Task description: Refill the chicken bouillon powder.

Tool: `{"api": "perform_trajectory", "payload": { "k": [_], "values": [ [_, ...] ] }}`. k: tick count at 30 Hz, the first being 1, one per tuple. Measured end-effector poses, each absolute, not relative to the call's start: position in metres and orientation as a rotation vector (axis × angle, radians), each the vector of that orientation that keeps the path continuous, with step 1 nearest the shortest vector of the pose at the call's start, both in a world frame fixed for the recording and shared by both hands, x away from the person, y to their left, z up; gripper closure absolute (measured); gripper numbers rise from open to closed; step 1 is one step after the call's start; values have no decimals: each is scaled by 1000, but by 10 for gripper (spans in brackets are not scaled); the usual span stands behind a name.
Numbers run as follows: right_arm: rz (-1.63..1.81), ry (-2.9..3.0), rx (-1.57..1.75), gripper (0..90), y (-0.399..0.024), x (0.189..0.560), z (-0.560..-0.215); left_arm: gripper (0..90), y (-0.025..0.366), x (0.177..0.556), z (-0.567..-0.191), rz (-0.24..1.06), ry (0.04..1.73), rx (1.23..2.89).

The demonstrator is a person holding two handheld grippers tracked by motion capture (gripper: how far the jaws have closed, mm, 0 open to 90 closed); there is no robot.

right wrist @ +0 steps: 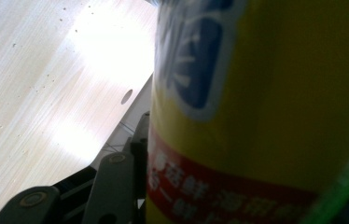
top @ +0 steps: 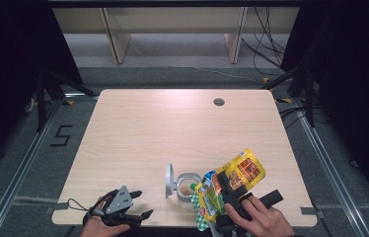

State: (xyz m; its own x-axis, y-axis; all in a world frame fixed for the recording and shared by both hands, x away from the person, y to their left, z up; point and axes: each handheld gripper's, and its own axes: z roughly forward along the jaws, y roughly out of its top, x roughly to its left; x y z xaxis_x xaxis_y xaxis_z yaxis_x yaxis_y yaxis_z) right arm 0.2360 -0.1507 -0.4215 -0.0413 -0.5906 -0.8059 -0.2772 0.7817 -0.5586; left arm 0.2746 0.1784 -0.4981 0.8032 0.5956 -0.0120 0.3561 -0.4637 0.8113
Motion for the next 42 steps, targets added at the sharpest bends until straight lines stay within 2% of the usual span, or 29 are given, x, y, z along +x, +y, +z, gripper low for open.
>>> {"api": "perform_trajectory", "payload": {
  "k": [2, 6, 42],
  "values": [
    [-294, 1650, -704, 588, -150, 236, -422, 288, 179, 276, -498, 371, 692, 2127],
    [-284, 1636, -703, 588, -151, 236, -422, 287, 179, 274, -497, 338, 700, 2108],
    [-289, 1640, -702, 600, -155, 237, -419, 272, 179, 275, -497, 345, 703, 2090]
  ]
}}
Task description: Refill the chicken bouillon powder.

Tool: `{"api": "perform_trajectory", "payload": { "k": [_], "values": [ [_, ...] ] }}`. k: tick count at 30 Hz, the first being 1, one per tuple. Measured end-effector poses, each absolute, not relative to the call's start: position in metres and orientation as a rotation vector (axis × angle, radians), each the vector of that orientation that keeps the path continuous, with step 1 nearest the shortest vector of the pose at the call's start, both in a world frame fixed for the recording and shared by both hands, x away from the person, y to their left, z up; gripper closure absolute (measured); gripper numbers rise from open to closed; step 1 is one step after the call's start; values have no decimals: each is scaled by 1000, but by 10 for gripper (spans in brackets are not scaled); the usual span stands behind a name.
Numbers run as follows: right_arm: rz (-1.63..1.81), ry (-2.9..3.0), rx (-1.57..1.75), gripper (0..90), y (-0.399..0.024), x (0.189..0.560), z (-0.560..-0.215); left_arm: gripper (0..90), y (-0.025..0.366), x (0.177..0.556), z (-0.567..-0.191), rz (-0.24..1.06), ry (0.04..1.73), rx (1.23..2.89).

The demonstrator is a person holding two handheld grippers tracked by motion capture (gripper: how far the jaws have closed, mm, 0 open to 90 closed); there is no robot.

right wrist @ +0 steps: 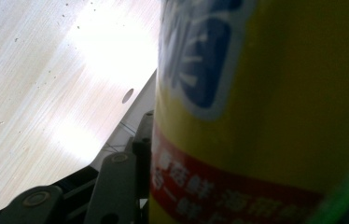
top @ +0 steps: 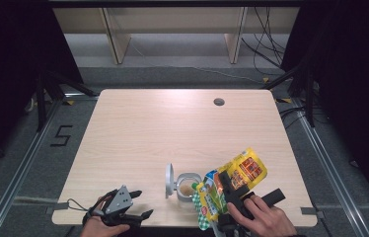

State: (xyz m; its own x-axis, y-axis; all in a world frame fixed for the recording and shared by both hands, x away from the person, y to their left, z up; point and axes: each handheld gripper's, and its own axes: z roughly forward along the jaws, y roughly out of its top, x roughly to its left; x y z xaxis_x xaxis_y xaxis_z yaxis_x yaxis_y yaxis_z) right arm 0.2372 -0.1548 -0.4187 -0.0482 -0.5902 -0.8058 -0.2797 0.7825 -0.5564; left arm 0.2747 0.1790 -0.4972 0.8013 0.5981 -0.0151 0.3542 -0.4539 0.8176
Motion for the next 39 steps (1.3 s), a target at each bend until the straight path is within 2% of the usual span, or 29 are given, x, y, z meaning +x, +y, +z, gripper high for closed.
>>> {"api": "perform_trajectory", "payload": {
  "k": [7, 9, 15, 30, 39],
  "values": [
    [-285, 1651, -702, 601, -156, 238, -420, 222, 179, 275, -497, 339, 715, 2076],
    [-282, 1650, -702, 602, -156, 238, -420, 211, 181, 276, -496, 350, 702, 2123],
    [-287, 1651, -715, 602, -154, 237, -419, 183, 179, 276, -497, 344, 717, 2071],
    [-288, 1647, -716, 605, -156, 237, -419, 195, 179, 274, -496, 363, 675, 2148],
    [-286, 1663, -711, 606, -157, 237, -418, 195, 178, 274, -497, 364, 684, 2126]
  ]
}}
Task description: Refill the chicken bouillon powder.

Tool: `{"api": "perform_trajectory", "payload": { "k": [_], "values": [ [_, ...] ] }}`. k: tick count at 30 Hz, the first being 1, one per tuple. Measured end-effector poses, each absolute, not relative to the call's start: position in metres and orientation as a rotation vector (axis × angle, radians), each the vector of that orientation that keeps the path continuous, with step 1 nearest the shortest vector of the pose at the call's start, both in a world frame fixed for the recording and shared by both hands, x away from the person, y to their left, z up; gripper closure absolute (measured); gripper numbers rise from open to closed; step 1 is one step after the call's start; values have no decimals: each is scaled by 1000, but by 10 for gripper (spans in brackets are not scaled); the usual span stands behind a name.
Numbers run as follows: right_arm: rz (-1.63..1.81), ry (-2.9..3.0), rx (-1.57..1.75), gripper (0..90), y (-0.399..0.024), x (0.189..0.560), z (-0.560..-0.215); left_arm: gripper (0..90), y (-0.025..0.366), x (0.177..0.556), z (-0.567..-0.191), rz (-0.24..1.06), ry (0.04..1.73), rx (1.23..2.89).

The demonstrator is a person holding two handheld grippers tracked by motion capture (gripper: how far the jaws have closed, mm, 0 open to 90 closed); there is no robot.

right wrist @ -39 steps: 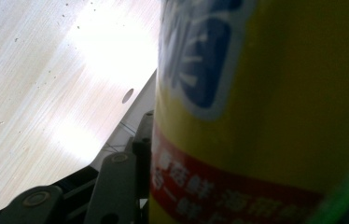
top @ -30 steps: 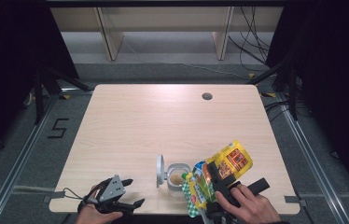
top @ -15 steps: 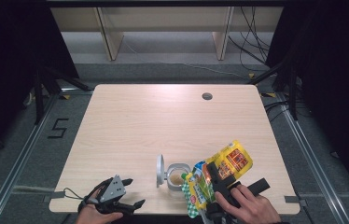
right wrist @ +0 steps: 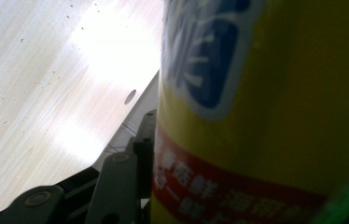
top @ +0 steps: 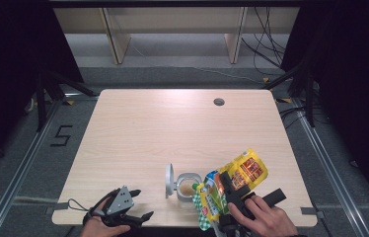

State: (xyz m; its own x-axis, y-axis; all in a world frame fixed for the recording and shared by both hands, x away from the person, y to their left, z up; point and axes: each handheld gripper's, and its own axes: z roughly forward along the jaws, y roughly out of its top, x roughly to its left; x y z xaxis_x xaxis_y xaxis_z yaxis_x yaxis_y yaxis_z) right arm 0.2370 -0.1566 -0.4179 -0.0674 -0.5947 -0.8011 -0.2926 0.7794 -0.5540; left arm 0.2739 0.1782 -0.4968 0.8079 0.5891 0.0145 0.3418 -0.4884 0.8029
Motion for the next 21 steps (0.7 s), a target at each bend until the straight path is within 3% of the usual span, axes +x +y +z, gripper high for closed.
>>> {"api": "perform_trajectory", "payload": {
  "k": [21],
  "values": [
    [-274, 1645, -716, 615, -159, 236, -418, 196, 178, 274, -497, 361, 699, 2107]
  ]
}}
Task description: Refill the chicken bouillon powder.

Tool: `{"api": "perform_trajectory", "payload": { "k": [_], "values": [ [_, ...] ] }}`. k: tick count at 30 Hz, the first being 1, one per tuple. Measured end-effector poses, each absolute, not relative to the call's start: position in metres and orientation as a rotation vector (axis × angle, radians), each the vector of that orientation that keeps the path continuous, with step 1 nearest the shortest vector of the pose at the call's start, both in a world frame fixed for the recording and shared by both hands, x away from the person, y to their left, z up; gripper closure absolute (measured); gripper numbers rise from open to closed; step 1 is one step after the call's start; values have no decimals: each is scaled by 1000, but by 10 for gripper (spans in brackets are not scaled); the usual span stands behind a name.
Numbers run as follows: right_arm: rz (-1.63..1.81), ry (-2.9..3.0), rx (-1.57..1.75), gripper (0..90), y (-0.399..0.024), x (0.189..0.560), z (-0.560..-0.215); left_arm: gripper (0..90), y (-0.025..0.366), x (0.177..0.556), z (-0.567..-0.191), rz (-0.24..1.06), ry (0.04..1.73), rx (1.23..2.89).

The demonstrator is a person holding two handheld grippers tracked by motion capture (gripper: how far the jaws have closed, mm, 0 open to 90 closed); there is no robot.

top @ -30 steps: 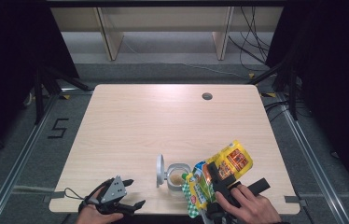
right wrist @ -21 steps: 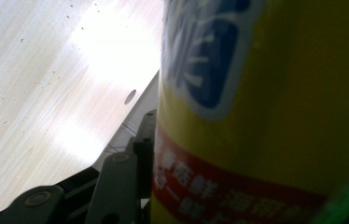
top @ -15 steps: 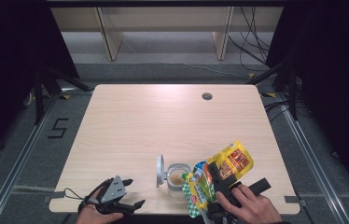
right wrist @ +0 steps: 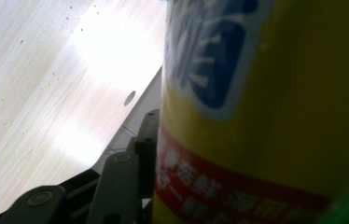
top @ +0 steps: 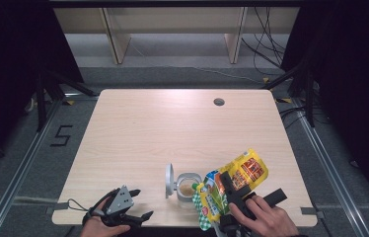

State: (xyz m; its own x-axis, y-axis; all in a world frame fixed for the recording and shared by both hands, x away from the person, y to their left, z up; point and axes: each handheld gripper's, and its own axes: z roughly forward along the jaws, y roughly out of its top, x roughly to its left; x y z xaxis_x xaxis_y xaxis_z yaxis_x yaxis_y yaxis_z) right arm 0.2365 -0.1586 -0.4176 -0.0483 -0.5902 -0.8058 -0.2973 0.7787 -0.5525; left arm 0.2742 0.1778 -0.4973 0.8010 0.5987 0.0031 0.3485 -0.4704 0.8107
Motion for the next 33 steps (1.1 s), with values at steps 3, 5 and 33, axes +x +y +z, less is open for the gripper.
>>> {"api": "perform_trajectory", "payload": {
  "k": [3, 5, 33],
  "values": [
    [-268, 1646, -712, 614, -159, 236, -417, 196, 178, 274, -496, 365, 693, 2117],
    [-273, 1650, -711, 615, -159, 236, -417, 196, 177, 274, -498, 362, 701, 2091],
    [-275, 1664, -711, 617, -160, 237, -417, 195, 180, 276, -496, 377, 693, 2126]
  ]
}}
